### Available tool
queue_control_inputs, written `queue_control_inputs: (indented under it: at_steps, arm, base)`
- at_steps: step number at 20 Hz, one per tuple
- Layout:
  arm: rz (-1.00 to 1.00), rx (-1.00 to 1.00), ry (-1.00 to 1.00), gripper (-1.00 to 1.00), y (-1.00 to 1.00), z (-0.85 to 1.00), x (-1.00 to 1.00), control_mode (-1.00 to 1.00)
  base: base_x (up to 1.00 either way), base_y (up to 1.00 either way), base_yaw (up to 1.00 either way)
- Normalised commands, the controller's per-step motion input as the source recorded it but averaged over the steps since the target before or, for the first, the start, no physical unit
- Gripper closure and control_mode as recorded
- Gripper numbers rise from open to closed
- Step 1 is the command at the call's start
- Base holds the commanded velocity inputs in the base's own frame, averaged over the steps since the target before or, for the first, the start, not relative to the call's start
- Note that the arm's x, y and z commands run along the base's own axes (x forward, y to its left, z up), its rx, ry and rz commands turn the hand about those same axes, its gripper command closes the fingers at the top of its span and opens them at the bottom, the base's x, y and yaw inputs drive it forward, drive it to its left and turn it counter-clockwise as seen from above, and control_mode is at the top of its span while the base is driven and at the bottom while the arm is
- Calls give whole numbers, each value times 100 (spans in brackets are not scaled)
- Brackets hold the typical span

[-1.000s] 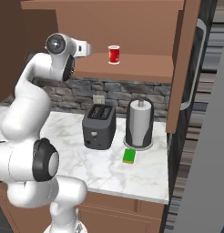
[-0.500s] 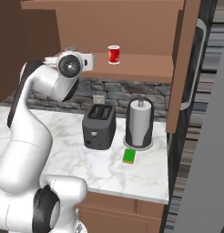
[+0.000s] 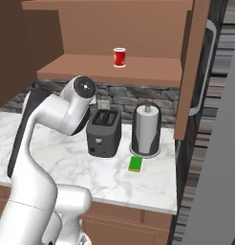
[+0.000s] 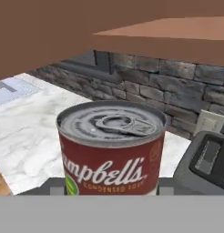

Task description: Restock the canned food cabinet by taking the new fresh canned food from the counter and placing it in the cabinet. Then, take the old canned food from the cabinet and place it on the counter.

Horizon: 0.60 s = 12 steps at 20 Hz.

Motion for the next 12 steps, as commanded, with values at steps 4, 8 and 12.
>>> queue_control_inputs:
  at_steps: [4,8,12]
  arm:
    - [37,-25,49,100,37,-100,-93,-100]
    - [21,14,5,100,78,-100,-19,-100]
    - [2,34,-1,100,90,-92,0,-100]
  base:
    - [0,0,0]
    - [0,0,0]
    - [0,0,0]
